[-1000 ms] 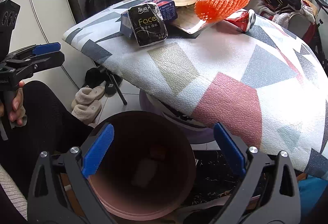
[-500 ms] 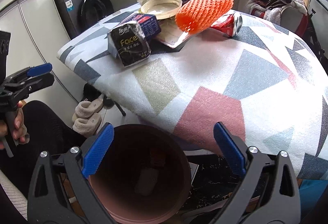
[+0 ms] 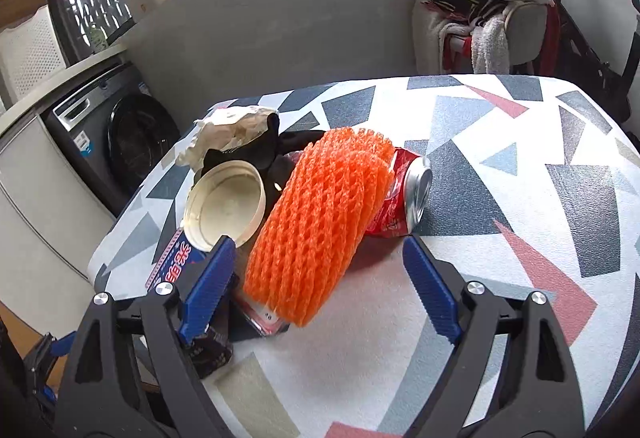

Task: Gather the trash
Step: 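Grasp the orange foam fruit net with the right gripper, then lower the orange foam net into the bin and open the right gripper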

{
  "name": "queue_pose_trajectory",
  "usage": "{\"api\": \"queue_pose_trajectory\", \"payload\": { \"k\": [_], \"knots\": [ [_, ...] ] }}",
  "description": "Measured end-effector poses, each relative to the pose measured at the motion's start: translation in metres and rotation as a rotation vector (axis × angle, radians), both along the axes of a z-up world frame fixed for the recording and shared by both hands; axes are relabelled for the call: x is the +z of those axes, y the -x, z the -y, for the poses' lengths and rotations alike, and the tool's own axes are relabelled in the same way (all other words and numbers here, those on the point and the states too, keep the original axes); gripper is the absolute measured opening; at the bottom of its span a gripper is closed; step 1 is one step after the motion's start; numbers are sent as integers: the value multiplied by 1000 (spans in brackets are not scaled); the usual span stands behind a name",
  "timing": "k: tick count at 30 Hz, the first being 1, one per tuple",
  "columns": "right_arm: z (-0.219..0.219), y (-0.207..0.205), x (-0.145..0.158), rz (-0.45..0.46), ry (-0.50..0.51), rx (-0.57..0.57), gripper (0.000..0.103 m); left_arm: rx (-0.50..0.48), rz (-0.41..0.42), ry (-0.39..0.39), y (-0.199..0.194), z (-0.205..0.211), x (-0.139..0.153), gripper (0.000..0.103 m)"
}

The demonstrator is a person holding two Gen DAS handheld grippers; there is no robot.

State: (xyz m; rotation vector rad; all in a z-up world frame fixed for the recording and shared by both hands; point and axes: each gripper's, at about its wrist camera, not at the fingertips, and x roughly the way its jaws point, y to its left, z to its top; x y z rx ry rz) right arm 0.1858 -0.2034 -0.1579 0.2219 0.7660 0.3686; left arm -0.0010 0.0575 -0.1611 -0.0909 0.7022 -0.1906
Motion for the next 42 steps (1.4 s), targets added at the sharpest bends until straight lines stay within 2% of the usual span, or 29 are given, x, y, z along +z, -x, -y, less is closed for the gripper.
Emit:
{"api": "queue_pose_trajectory", "payload": {
  "k": [3,4,5,6,8,12,15,19,24,25,26,28,30,36,39,42],
  "knots": [
    [-3,-21,-9,-45,-6,-12,83,-3,0,0,-11,-2,4,94],
    [-4,-26,-12,-68,-9,-2,66,-7,-5,2,-16,-4,6,94],
    [-6,-28,-16,-95,-17,15,44,-10,-10,5,-22,-5,8,94],
    [-7,-28,-16,-112,-19,27,40,-13,-15,11,-28,-6,10,94],
    [-6,-19,-11,-85,-32,47,28,-17,-29,31,-41,-9,14,94],
    [7,7,6,11,-10,39,27,-42,-58,78,-60,-4,16,94],
    [24,29,15,59,-13,25,27,-106,-68,85,-65,18,14,81],
    [44,55,16,80,-22,18,27,-156,-86,31,-75,49,4,57],
    [63,78,14,79,-54,-5,26,-152,-132,16,-97,60,-11,43],
    [65,82,14,81,-54,-8,26,-159,-137,-3,-100,63,-13,32],
    [67,85,14,81,-53,-10,26,-160,-135,-28,-102,66,-14,15],
    [71,91,14,81,-57,-13,26,-154,-119,-58,-100,68,-12,11],
    [73,96,16,88,-60,-12,27,-181,-118,-32,-96,68,-6,10],
    [69,115,26,128,-42,16,27,-343,-78,-47,-54,82,19,10],
    [63,123,27,142,-23,33,26,-421,-120,-51,-32,88,11,10],
    [60,128,26,142,-21,45,27,-475,-192,-92,-13,97,-15,10]
  ]
}}
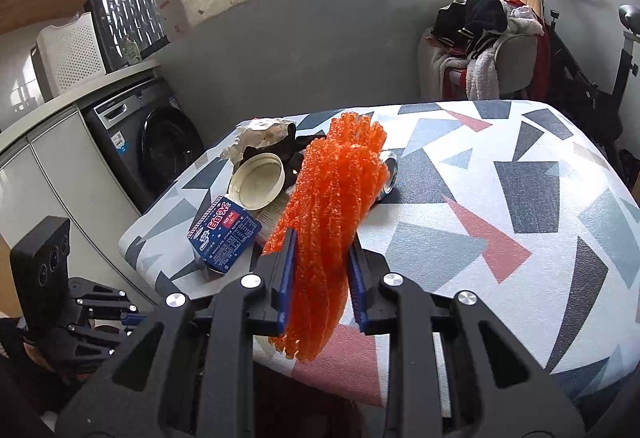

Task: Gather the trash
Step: 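Lower the orange foam net into the bin and open the right gripper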

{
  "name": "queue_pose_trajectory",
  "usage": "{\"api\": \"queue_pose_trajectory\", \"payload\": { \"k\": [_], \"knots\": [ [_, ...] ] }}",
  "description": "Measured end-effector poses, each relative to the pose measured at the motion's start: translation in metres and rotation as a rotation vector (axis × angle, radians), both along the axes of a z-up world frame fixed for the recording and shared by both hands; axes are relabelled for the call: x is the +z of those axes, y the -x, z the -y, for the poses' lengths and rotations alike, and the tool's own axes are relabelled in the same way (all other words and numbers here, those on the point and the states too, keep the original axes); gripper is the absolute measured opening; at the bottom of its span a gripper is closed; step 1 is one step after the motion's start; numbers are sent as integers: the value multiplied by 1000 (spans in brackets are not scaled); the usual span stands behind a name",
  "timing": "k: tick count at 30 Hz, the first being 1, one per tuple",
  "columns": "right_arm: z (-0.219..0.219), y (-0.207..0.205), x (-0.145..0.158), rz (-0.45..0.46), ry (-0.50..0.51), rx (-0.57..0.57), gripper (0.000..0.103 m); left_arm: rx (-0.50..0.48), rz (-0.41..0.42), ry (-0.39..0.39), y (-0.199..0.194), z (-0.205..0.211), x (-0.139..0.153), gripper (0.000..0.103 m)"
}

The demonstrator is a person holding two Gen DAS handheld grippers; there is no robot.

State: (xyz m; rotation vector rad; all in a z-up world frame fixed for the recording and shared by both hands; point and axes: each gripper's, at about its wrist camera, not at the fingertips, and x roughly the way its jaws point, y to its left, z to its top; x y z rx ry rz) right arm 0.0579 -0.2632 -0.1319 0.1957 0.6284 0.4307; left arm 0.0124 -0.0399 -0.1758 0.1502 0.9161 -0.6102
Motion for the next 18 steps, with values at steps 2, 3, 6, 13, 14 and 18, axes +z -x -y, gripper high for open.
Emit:
{"api": "queue_pose_trajectory", "payload": {
  "k": [2,3,6,13,14,18],
  "knots": [
    [-2,3,-1,-3,2,6,27,-15,-49,-24,9,3,-19,10],
    [-3,5,-2,-4,5,8,27,-20,-72,-28,12,5,-27,10],
    [-6,8,-4,-9,21,19,27,-16,-123,-37,18,9,-44,16],
    [-17,19,-15,-39,44,71,27,44,-20,14,19,1,-20,77],
    [-20,20,-17,-46,51,86,27,75,0,19,17,-5,-15,80],
    [-41,27,-32,-89,106,166,27,205,68,82,10,-36,10,91]
  ]
}}
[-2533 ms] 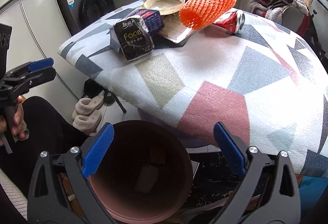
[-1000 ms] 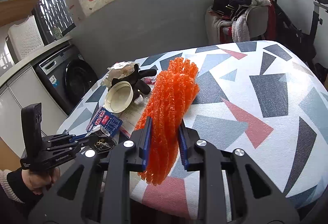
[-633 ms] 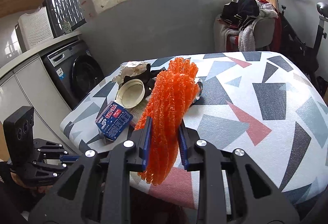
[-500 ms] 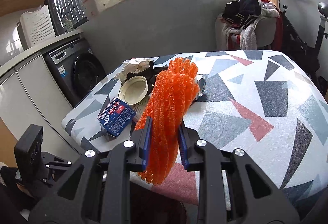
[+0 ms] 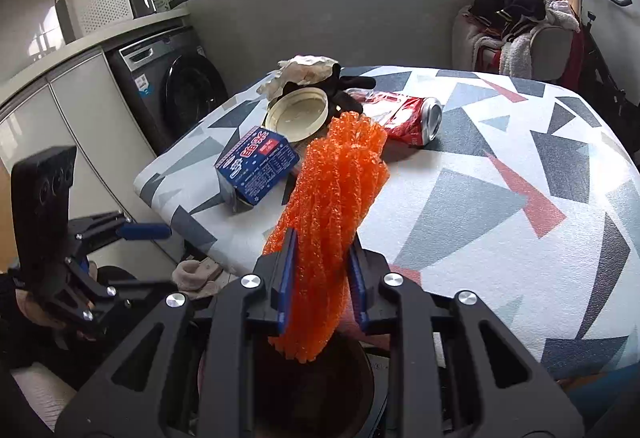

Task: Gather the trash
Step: 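Lower the orange foam net into the bin and open the right gripper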

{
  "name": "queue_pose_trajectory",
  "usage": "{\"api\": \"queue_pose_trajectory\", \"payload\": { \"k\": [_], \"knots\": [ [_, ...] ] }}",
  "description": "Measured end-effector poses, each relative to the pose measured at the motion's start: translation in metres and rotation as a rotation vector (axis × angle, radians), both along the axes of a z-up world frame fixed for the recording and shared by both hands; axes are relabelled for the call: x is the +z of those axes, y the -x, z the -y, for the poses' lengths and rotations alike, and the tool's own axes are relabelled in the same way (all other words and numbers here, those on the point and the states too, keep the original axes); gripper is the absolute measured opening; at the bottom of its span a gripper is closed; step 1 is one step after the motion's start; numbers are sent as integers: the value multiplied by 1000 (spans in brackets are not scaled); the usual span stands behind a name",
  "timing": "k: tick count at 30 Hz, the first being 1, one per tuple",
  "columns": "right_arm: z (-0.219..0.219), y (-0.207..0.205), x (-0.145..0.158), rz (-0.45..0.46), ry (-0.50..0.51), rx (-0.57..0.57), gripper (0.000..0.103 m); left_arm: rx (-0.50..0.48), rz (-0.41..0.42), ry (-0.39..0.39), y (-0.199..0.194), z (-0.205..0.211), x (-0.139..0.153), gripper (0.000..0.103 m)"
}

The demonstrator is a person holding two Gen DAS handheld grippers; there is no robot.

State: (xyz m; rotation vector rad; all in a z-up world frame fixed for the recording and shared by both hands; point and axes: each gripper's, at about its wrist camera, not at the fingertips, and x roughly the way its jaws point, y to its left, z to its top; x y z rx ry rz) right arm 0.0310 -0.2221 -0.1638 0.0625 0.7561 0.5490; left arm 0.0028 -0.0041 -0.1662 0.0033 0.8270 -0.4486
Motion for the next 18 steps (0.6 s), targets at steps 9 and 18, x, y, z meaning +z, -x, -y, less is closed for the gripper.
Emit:
{"api": "queue_pose_trajectory", "payload": {
  "k": [9,18],
  "knots": [
    [-57,23,-47,-151,153,229,28,193,102,9,2,-48,32,93],
    [-73,27,-88,-298,228,260,30,268,104,-1,1,-68,29,94]
  ]
}}
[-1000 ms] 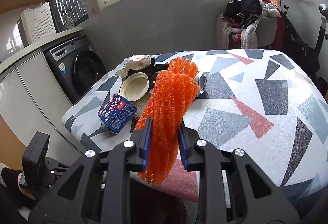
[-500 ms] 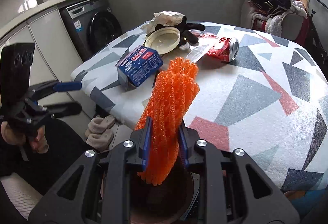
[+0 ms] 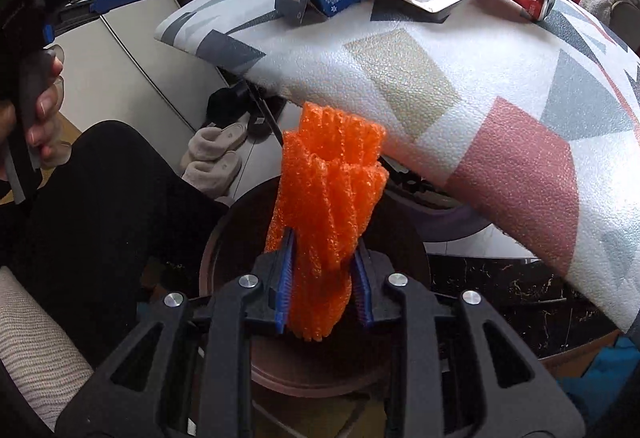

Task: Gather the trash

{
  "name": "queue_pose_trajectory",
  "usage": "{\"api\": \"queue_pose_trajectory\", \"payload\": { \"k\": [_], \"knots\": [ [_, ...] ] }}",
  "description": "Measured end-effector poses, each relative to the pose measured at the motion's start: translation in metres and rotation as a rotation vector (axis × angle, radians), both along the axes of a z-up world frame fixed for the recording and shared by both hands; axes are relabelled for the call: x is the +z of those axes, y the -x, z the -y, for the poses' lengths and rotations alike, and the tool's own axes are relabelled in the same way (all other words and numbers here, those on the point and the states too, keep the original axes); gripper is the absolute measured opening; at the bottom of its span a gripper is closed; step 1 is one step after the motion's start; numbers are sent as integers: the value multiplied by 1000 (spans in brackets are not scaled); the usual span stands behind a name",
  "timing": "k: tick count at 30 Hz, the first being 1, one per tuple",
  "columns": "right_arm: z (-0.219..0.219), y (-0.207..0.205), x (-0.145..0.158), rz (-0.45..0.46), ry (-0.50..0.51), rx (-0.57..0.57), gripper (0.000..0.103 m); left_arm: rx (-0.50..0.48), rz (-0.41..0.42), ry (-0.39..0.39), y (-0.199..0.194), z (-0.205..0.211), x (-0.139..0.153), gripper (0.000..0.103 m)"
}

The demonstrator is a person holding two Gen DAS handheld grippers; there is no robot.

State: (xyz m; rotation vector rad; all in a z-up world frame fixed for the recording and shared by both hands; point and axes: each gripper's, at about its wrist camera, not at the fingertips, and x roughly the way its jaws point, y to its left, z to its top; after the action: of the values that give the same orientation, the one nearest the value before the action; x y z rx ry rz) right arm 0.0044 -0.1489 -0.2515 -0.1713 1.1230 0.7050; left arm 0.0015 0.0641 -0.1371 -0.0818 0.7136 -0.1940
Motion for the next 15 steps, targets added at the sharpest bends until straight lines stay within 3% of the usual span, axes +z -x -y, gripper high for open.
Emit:
{"api": "queue_pose_trajectory", "payload": {
  "k": [6,9,10,11,15],
  "knots": [
    [-2,1,-6,-3,32,-3,36,17,-8,6,-1,-5,-4,94],
    [-2,-1,-6,16,54,-27,63,21,-12,7,-2,-6,-6,94],
    [-1,-1,-5,30,56,-38,79,23,-13,6,-2,-7,-7,94],
    [0,-1,-2,50,54,-51,89,25,-15,6,-2,-7,-8,94],
    [9,-3,10,112,17,-97,96,30,-22,9,-3,-8,-10,94]
  ]
}}
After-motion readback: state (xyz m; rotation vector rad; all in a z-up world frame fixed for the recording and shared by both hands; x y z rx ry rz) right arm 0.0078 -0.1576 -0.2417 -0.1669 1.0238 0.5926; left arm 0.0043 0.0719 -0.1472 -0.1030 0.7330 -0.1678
